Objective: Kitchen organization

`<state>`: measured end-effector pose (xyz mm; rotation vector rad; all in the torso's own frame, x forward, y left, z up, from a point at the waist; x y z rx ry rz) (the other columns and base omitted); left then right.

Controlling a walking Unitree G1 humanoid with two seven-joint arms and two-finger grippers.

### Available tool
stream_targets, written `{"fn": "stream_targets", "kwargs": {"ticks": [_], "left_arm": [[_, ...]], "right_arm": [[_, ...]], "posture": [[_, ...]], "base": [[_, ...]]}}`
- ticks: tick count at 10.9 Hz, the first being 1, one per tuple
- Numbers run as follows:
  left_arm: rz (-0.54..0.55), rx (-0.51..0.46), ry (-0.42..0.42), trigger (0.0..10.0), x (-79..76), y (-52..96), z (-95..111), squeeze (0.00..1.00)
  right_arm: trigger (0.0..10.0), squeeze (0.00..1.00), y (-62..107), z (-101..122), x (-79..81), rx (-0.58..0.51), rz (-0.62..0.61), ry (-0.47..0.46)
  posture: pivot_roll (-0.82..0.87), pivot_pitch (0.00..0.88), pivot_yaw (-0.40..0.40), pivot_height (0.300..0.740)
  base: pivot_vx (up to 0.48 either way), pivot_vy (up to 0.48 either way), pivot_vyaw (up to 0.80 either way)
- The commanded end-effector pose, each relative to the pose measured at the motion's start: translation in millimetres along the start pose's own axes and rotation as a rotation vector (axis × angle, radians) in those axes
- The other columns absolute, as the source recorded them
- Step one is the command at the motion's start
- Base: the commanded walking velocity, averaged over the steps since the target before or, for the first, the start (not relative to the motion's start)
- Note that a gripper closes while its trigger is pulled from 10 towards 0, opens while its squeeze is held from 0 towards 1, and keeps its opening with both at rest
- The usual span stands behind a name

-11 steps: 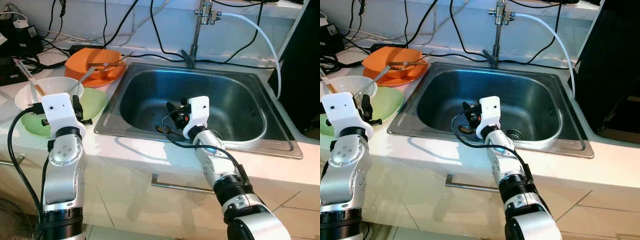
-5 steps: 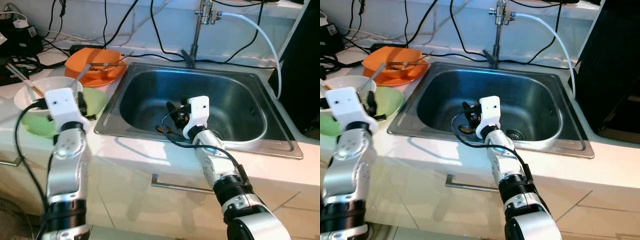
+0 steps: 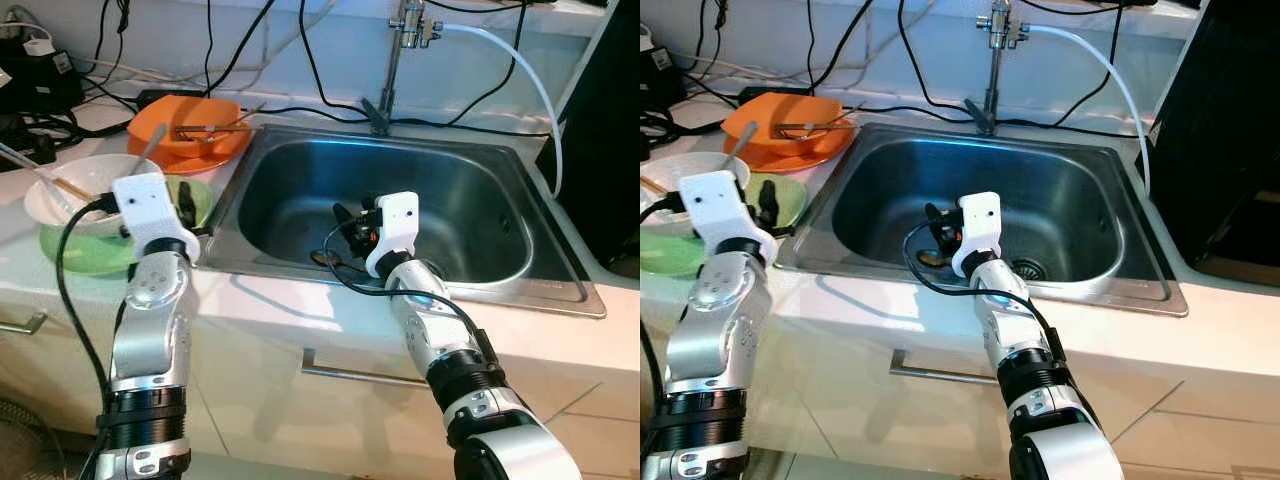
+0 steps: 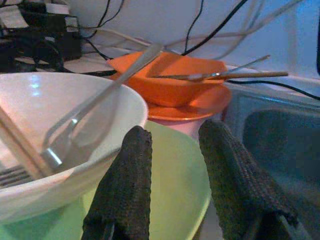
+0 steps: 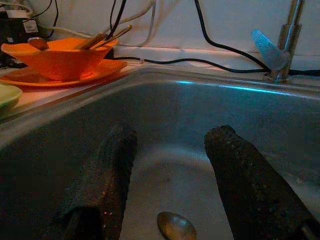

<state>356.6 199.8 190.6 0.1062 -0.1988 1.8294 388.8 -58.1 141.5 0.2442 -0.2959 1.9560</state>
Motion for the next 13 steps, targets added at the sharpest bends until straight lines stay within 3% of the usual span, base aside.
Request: {"fn": "stream_targets", "kwargs": {"ticks": [1,3,5,11,13], "left_arm": [[-0.022,-0.031,0.004,10.0,-3.8,-2.5,8.3,0.00],[-0.045,-0.079,0.001,10.0,-8.4,-3.4,19.4,0.00],[-0.031,-0.145,-0.051,10.0,-1.5,1.3,34.3,0.00],[0.135,-0.073,-0.146,10.0,48.6,16.0,12.8,0.00],[0.118,-0.040,-0.130,10.0,44.2,15.8,6.0,0.00]], "right_arm": [[10.0,0.00,0.4,1.1,-2.2,-0.002,-0.012,-0.006],[10.0,0.00,-0.3,0.8,-0.6,-0.002,-0.009,-0.009],[10.0,0.00,0.1,0.5,-1.0,-0.002,-0.011,-0.011],[10.0,0.00,0.5,-0.9,-0.4,0.005,-0.005,-0.013],[10.0,0.00,0.6,-1.1,-0.1,0.005,-0.004,-0.013]], "posture": [[0.22,0.015,-0.016,0.740],[0.22,0.017,-0.015,0.740],[0.22,0.020,-0.014,0.740],[0.23,0.026,-0.023,0.740],[0.23,0.026,-0.022,0.740]], "base": [[0.000,0.000,0.00],[0.000,0.000,0.00],[0.000,0.000,0.00],[0.000,0.000,0.00],[0.000,0.000,0.00]]}}
Point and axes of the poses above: a point about 5 cm out from each wrist's last joint towards the gripper, its own y axis pointing back from the gripper into the wrist, its own z axis along the axis of the wrist's last joint, x = y × z, the point moved 3 cm from there along -y, pointing out of the wrist towards the gripper, and after that the axes turned 14 degrees about -y, right-handed, at the moved point
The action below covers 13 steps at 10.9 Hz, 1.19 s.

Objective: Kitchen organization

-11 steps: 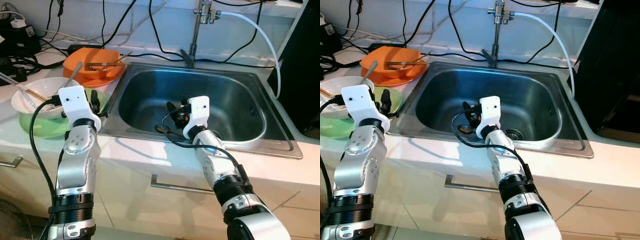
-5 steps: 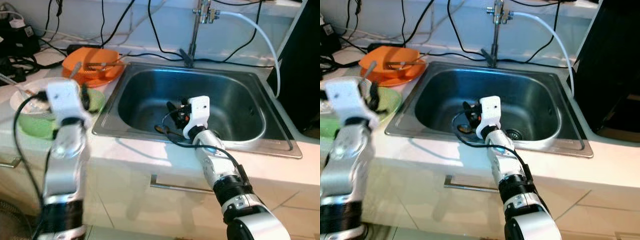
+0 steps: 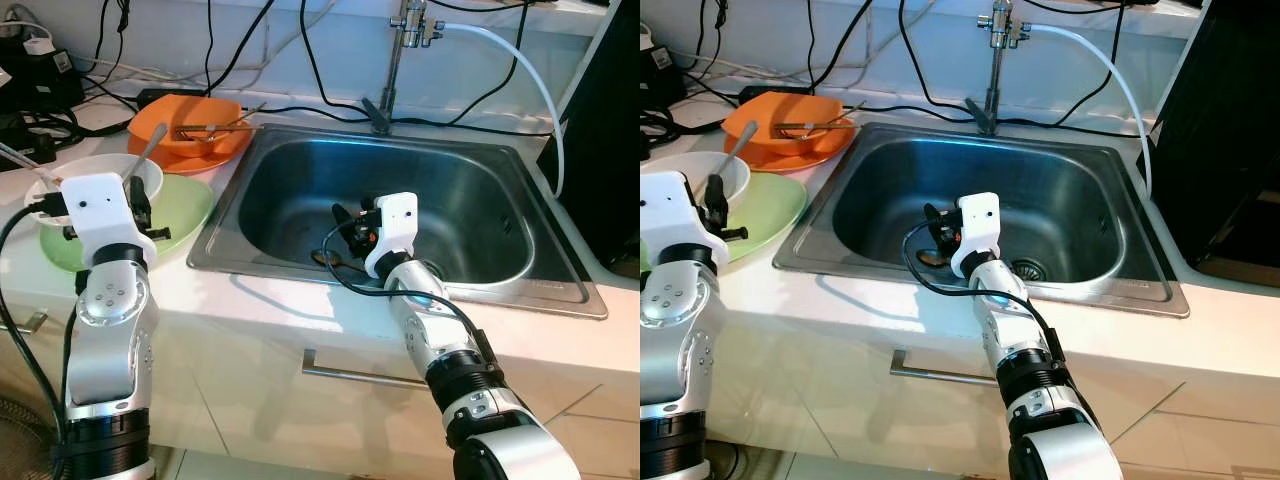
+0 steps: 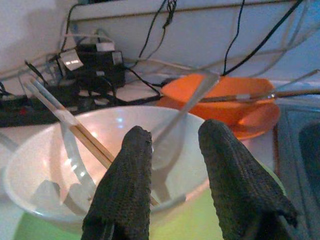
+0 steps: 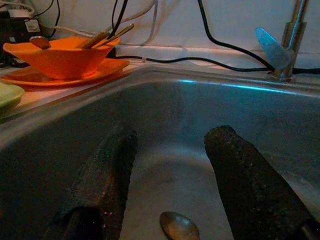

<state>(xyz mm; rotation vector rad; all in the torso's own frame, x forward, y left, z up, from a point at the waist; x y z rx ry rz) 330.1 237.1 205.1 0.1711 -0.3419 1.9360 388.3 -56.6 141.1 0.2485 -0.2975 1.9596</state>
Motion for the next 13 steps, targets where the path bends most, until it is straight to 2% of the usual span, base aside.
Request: {"fn": "stream_targets", "kwargs": {"ticks": [1,7,8,9,13], "left_arm": [[-0.018,0.030,0.007,10.0,-5.8,2.4,-4.6,0.00],[-0.081,0.065,0.085,10.0,-24.9,0.0,-6.1,0.00],[-0.102,0.079,0.134,10.0,-31.3,-2.8,-6.7,0.00],[-0.114,0.082,0.142,10.0,-34.6,-4.0,-7.1,0.00],[-0.160,0.039,0.170,10.0,-48.2,-14.9,7.4,0.00]], "right_arm": [[10.0,0.00,0.7,-0.3,-1.5,0.003,-0.008,-0.009],[10.0,0.00,1.0,-0.3,-1.9,0.001,-0.013,-0.011],[10.0,0.00,0.9,-0.5,-1.5,0.000,-0.015,-0.012],[10.0,0.00,1.0,-0.6,-1.4,-0.001,-0.015,-0.013],[10.0,0.00,0.7,-0.7,-1.2,-0.003,-0.018,-0.016]], "posture": [[0.23,0.026,-0.023,0.740],[0.22,0.025,-0.013,0.740],[0.22,0.024,-0.010,0.740],[0.22,0.023,-0.010,0.740],[0.22,0.021,-0.003,0.740]], "base": [[0.000,0.000,0.00],[0.000,0.000,0.00],[0.000,0.000,0.00],[0.000,0.000,0.00],[0.000,0.000,0.00]]}}
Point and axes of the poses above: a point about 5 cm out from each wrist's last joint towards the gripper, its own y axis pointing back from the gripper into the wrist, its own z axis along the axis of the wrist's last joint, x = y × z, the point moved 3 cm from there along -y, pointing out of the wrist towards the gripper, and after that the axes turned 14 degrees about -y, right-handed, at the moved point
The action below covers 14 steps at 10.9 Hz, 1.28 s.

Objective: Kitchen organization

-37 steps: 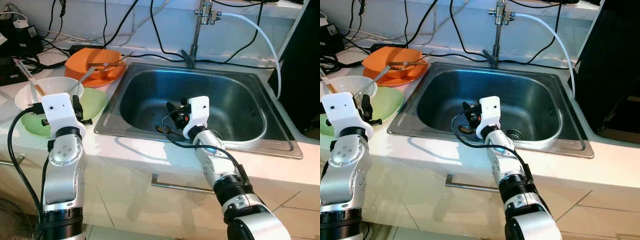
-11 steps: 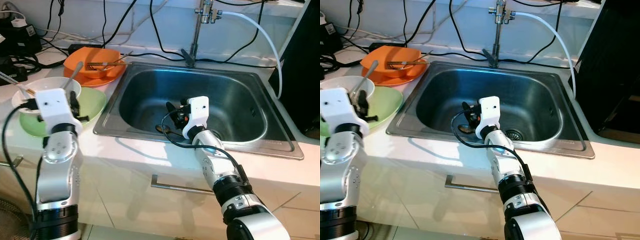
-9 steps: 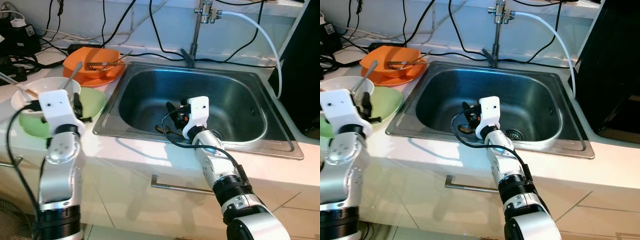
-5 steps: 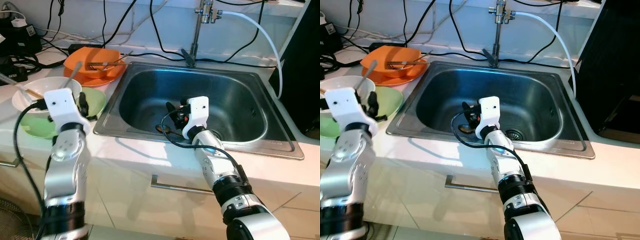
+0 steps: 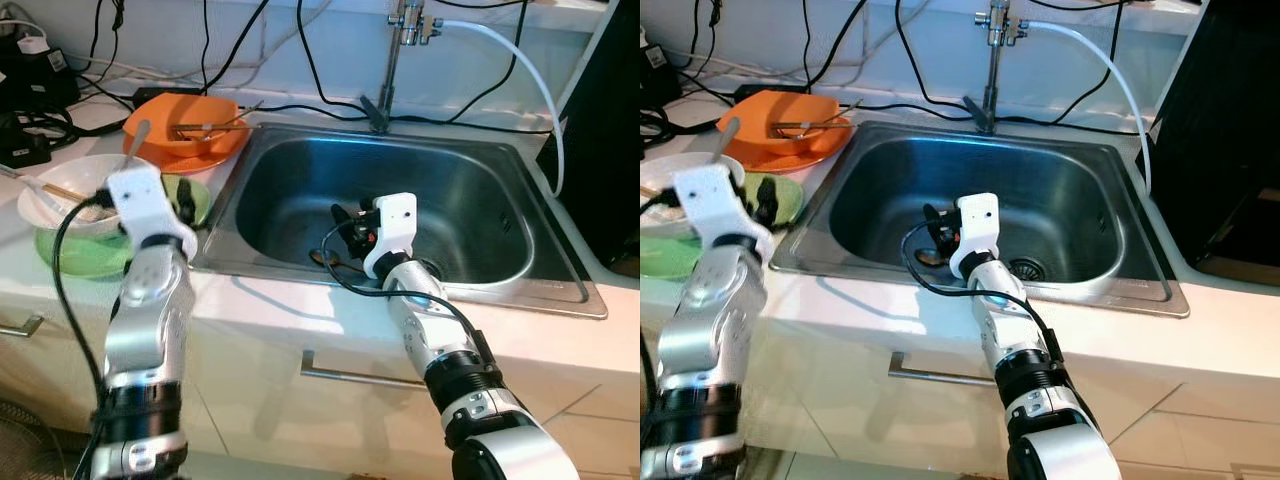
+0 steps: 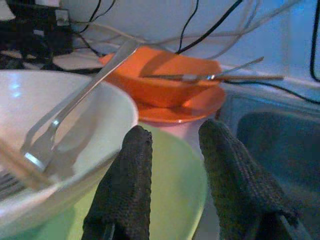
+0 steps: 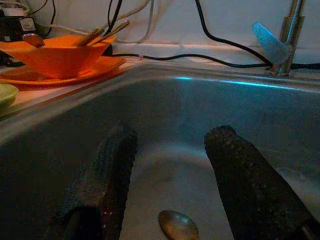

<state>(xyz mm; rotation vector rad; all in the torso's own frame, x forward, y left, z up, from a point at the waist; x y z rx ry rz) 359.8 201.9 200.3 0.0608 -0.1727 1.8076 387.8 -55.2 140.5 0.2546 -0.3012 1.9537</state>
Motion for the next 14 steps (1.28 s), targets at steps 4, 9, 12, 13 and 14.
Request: {"fn": "stream_targets", "kwargs": {"ticks": [4,9,12,13,14], "left_arm": [[0.050,-0.083,-0.065,10.0,19.5,8.0,17.8,0.00],[0.175,-0.008,-0.171,10.0,61.0,25.7,-1.6,0.00],[0.112,0.006,-0.127,10.0,41.3,23.4,-4.0,0.00],[0.099,0.011,-0.107,10.0,36.0,22.6,-4.7,0.00],[0.085,0.013,-0.089,10.0,31.5,20.3,-5.0,0.00]], "right_arm": [[10.0,0.00,1.8,0.0,-3.8,-0.002,-0.017,-0.011],[10.0,0.00,1.1,-0.7,-2.6,0.005,-0.006,-0.012],[10.0,0.00,0.7,-0.5,-1.4,0.005,-0.003,-0.011],[10.0,0.00,1.2,-0.7,-2.2,0.004,-0.006,-0.010],[10.0,0.00,1.5,-0.6,-2.9,0.003,-0.009,-0.010]], "posture": [[0.23,0.029,-0.008,0.740],[0.24,0.031,-0.022,0.740],[0.23,0.029,-0.020,0.740],[0.23,0.029,-0.018,0.740],[0.23,0.029,-0.014,0.740]], "base": [[0.000,0.000,0.00],[0.000,0.000,0.00],[0.000,0.000,0.00],[0.000,0.000,0.00],[0.000,0.000,0.00]]}}
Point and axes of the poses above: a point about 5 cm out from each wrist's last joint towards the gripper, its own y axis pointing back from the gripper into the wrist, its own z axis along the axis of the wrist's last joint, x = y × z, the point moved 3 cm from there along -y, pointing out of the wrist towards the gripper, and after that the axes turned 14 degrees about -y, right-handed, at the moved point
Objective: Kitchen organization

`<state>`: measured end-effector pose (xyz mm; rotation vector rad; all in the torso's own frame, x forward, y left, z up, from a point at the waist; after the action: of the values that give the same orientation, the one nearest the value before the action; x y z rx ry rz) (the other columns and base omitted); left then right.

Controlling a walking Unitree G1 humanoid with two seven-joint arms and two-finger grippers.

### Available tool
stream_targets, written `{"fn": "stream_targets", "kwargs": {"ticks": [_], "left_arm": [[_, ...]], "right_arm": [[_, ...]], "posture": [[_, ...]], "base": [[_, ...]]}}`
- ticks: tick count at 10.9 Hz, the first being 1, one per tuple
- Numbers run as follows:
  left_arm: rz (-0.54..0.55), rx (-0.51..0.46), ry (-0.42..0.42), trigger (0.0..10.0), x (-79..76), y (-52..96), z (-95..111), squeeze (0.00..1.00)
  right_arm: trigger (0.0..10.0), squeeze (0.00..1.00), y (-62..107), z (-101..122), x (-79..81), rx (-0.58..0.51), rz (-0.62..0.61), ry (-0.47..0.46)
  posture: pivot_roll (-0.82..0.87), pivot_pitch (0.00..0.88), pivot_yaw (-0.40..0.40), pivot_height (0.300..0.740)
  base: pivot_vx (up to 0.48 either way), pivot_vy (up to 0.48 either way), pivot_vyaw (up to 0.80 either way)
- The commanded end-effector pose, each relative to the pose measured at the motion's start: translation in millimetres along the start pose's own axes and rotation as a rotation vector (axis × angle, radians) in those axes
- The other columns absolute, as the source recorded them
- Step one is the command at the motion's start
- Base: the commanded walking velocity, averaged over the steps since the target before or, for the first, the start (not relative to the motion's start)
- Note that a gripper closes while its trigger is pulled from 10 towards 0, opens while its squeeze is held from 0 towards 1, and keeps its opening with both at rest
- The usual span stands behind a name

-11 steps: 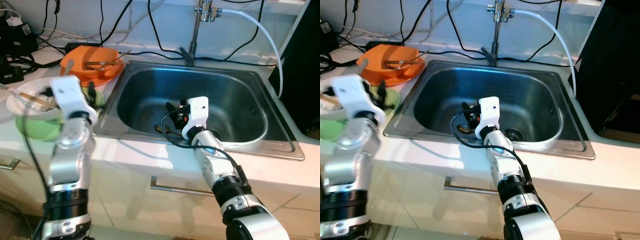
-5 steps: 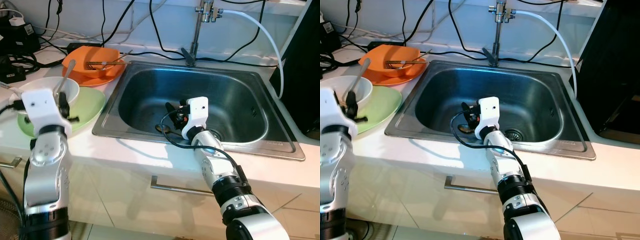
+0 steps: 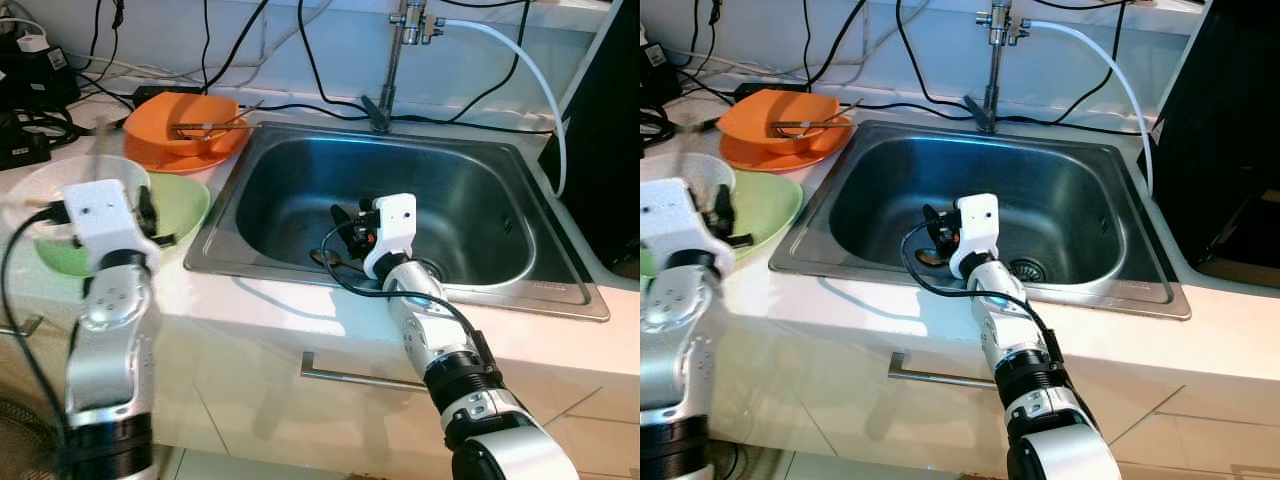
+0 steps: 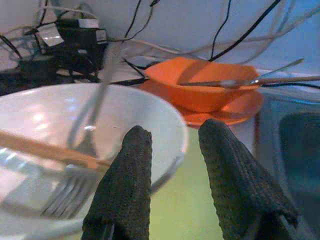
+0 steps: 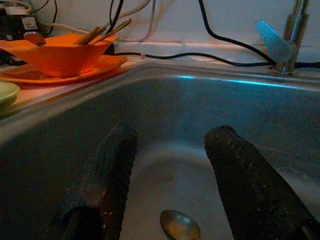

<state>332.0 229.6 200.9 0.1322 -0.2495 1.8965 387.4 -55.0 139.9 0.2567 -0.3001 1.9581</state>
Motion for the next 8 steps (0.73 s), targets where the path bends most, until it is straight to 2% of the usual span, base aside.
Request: {"fn": "stream_targets", "kwargs": {"ticks": [1,2,6,8], "left_arm": [[-0.017,0.021,0.008,10.0,-5.2,-1.9,-2.7,0.00],[-0.034,0.016,0.014,10.0,-9.7,-5.0,-1.3,0.00],[-0.090,-0.073,0.044,10.0,-29.7,-20.2,25.8,0.00],[-0.068,-0.117,0.017,10.0,-21.6,-15.9,35.7,0.00]], "right_arm": [[10.0,0.00,1.1,0.3,-3.2,0.000,-0.016,-0.009],[10.0,0.00,0.9,0.4,-2.9,-0.001,-0.017,-0.009],[10.0,0.00,0.9,0.4,-3.6,-0.005,-0.025,-0.012],[10.0,0.00,1.1,1.8,-4.6,-0.010,-0.028,-0.012]], "posture": [[0.23,0.029,-0.012,0.740],[0.22,0.028,-0.009,0.740],[0.22,0.022,-0.004,0.740],[0.22,0.025,-0.003,0.740]], "base": [[0.000,0.000,0.00],[0.000,0.000,0.00],[0.000,0.000,0.00],[0.000,0.000,0.00]]}}
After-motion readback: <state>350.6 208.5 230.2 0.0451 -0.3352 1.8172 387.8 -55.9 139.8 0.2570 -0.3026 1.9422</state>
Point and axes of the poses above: a point about 5 cm out from each wrist's last joint towards the gripper, its own y axis pointing back from the gripper into the wrist, its own z axis along the axis of the wrist's last joint, x = y × z, the point moved 3 cm from there along -y, pointing out of the wrist towards the gripper, and after that the axes turned 14 degrees about -y, right-handed, at the moved point
